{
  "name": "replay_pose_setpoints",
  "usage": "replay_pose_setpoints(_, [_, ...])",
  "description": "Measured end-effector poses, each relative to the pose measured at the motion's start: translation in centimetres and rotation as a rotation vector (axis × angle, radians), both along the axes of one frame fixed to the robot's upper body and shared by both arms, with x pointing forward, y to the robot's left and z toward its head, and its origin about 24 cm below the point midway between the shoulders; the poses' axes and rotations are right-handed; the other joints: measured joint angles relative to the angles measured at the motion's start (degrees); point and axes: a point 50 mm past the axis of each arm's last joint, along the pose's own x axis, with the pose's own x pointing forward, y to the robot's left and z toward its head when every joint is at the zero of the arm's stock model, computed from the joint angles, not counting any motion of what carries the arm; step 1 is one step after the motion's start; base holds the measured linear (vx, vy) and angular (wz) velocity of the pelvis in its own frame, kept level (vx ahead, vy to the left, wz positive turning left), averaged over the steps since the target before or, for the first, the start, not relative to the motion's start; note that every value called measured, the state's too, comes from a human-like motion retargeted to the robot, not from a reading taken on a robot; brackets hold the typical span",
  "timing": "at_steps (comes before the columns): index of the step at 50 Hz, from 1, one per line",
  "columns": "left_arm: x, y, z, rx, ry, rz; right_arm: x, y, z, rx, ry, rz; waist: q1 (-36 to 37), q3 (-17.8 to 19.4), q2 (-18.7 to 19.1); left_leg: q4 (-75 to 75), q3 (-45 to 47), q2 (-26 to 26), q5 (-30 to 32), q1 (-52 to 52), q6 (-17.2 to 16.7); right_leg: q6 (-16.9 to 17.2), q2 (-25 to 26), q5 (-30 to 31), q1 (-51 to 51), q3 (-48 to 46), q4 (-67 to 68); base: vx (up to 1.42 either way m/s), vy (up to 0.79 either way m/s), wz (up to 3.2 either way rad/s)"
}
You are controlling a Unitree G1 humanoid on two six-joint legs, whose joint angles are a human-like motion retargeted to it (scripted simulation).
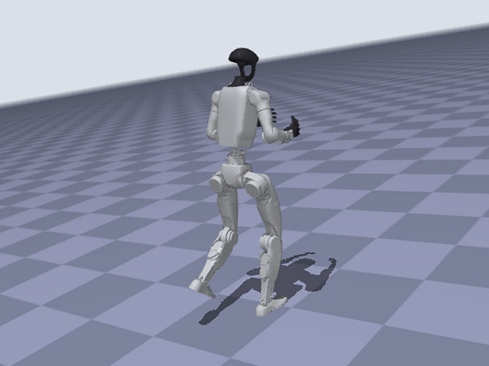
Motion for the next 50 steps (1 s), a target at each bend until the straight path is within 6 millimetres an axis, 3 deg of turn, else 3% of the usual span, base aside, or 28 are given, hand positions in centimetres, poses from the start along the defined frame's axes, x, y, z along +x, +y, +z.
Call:
replay_pose_setpoints(2, [-2.6,2.2,-2.7,-0.050,0.151,-0.024,0.4,1.5,3.6,0.119,-0.146,0.032,5.23,-1.78,-1.72,-0.68,-0.81,-2.04,-0.87,-7.11,1.97,0.52,-0.44,0.68,3.60,-0.03,-3.72,1.17,-0.10,-0.16])
replay_pose_setpoints(5, [-6.6,5.5,-3.5,-0.050,0.297,-0.046,-1.1,2.7,8.0,0.361,-0.283,0.120,17.46,-4.99,-7.37,-16.08,3.08,-4.87,1.30,-11.84,1.50,3.08,-2.26,7.30,8.88,2.44,-10.02,1.24,-0.04,-0.83])
replay_pose_setpoints(7, [-8.1,7.3,-3.5,-0.016,0.372,-0.026,-2.2,3.8,9.5,0.423,-0.324,0.210,24.67,-5.85,-9.96,-34.60,6.89,-5.42,5.79,-10.23,-0.58,5.24,-2.64,14.73,13.49,4.20,-14.73,1.29,0.07,-0.91])
replay_pose_setpoints(10, [-9.0,8.8,-3.3,0.032,0.410,0.000,-3.7,5.3,10.2,0.431,-0.342,0.368,31.30,-5.82,-9.21,-60.04,9.36,-4.47,9.50,-6.47,-7.26,6.91,-0.14,24.05,23.07,5.87,-21.18,1.31,0.18,-0.37])
replay_pose_setpoints(13, [-7.8,8.2,-3.1,0.086,0.340,-0.015,-4.4,6.3,9.0,0.385,-0.310,0.466,32.78,-3.30,-5.34,-68.37,5.74,-3.19,11.79,-4.79,-11.86,5.46,2.14,25.16,33.07,3.26,-20.43,1.26,0.20,0.58])
replay_pose_setpoints(15, [-5.8,6.9,-3.1,0.122,0.266,-0.031,-4.3,7.1,7.1,0.342,-0.241,0.470,32.08,-1.26,-2.28,-65.23,1.80,-2.00,16.48,-3.82,-10.50,2.06,2.57,21.55,35.50,-2.47,-10.99,1.15,0.14,1.21])
replay_pose_setpoints(17, [-2.9,4.6,-2.7,0.143,0.166,-0.055,-3.7,7.3,4.2,0.300,-0.133,0.391,30.53,1.87,-2.22,-54.04,-1.06,-3.28,11.99,-4.70,-5.47,-1.10,-1.25,14.74,32.18,-7.49,6.22,1.03,0.06,1.41])
replay_pose_setpoints(19, [0.2,1.5,-0.7,0.143,0.029,-0.087,-3.4,6.2,1.4,0.288,-0.015,0.266,29.21,4.17,-4.21,-41.98,-1.56,-5.43,3.65,-7.59,-2.81,-2.59,-5.66,7.19,23.86,-6.80,23.30,0.93,-0.01,1.02])
replay_pose_setpoints(20, [1.3,-0.2,0.8,0.143,-0.052,-0.112,-3.7,5.4,0.3,0.289,0.033,0.214,28.32,5.49,-4.16,-38.16,-1.57,-5.59,0.68,-7.26,-3.14,-4.37,-5.78,4.11,21.17,-4.86,27.65,0.89,-0.01,0.54])
replay_pose_setpoints(22, [2.0,-2.5,4.4,0.092,-0.208,-0.152,-4.8,3.3,-0.4,0.303,0.081,0.187,24.14,4.61,-4.15,-37.29,-0.55,-5.75,-0.82,-6.18,-5.61,-4.02,-4.94,0.96,12.00,-0.10,32.05,0.87,0.01,0.24])
replay_pose_setpoints(25, [0.8,-3.5,8.1,-0.028,-0.361,-0.183,-6.5,0.6,-0.5,0.230,0.127,0.202,12.41,0.22,-0.71,-43.52,0.61,-4.40,1.95,-1.27,-8.63,-2.24,-1.32,1.45,2.58,2.65,22.79,0.89,0.02,0.12])
replay_pose_setpoints(28, [0.3,-3.6,9.0,-0.023,-0.379,-0.225,-7.0,-1.5,-0.8,0.182,0.188,0.156,1.73,-1.63,1.11,-50.72,1.58,-4.93,8.43,5.91,-8.11,0.17,0.27,9.63,0.60,1.81,-0.58,0.93,-0.06,-0.29])
replay_pose_setpoints(30, [0.1,-3.5,8.8,0.010,-0.361,-0.238,-7.2,-3.1,-1.3,0.122,0.219,0.082,-2.91,-2.26,-0.03,-53.11,2.24,-7.41,12.31,11.07,-7.80,3.20,-0.39,16.40,1.23,-0.60,-15.63,1.00,-0.11,-0.85])
replay_pose_setpoints(33, [-0.2,-3.6,7.5,0.084,-0.319,-0.249,-8.3,-5.2,-2.2,0.045,0.257,-0.055,-5.58,-3.11,-3.86,-47.21,2.48,-11.62,15.31,15.31,-7.38,8.16,-0.76,26.21,0.94,-6.73,-23.91,1.02,-0.09,-1.39])
replay_pose_setpoints(35, [-0.4,-4.0,6.5,0.127,-0.292,-0.275,-9.1,-6.6,-2.7,0.034,0.278,-0.151,-5.07,-3.41,-5.85,-35.60,2.10,-13.46,15.68,13.42,-7.73,7.23,-0.33,28.47,1.38,-10.08,-22.84,0.93,-0.04,-1.86])
replay_pose_setpoints(37, [-0.1,-4.4,5.5,0.176,-0.258,-0.290,-9.1,-7.2,-3.4,0.081,0.295,-0.229,-3.80,-2.31,-6.20,-20.06,3.15,-12.05,13.07,8.88,-8.69,1.88,1.07,20.21,2.53,-9.32,-18.12,0.82,0.03,-2.11])
replay_pose_setpoints(39, [0.8,-4.3,3.7,0.182,-0.160,-0.280,-7.7,-6.6,-4.2,0.146,0.302,-0.263,-3.46,-0.33,-5.54,-6.32,5.95,-7.01,8.34,4.84,-7.26,-2.61,3.05,10.56,2.45,-4.87,-10.73,0.72,0.11,-2.21])
replay_pose_setpoints(40, [1.2,-4.0,2.5,0.150,-0.087,-0.265,-6.7,-6.2,-4.3,0.159,0.293,-0.267,-3.56,0.56,-4.78,-0.62,7.59,-3.73,5.91,2.97,-5.83,-3.86,4.13,6.94,1.79,-2.30,-6.52,0.66,0.16,-2.27])
replay_pose_setpoints(42, [1.0,-2.4,0.3,0.029,0.045,-0.204,-4.9,-5.2,-2.6,0.159,0.204,-0.216,-4.29,1.36,-3.67,4.30,9.22,1.03,2.93,-0.50,-2.54,-2.93,5.84,5.13,1.42,2.14,-1.81,0.61,0.17,-2.39])
replay_pose_setpoints(45, [-1.5,0.3,-0.2,-0.135,0.090,-0.169,-4.4,-3.2,1.4,0.291,0.054,-0.070,-3.61,0.52,-3.53,-0.85,7.25,1.30,0.81,-5.21,-1.05,1.35,7.65,8.31,4.00,10.32,-4.26,0.56,0.16,-2.78])
replay_pose_setpoints(48, [-3.8,1.6,-0.1,-0.138,0.104,-0.184,-5.9,-1.9,2.8,0.431,0.025,0.036,1.82,-3.11,-5.83,-21.76,3.34,-2.95,3.57,-4.78,-2.48,5.38,6.99,14.90,7.92,21.10,-11.38,0.50,0.19,-3.22])
replay_pose_setpoints(50, [-4.8,2.4,-0.6,-0.122,0.159,-0.212,-6.5,-1.4,3.1,0.405,0.044,0.140,6.21,-5.27,-6.78,-39.03,0.01,-4.05,7.44,-2.33,-3.64,7.73,6.66,18.49,9.72,26.58,-14.86,0.43,0.25,-3.51])
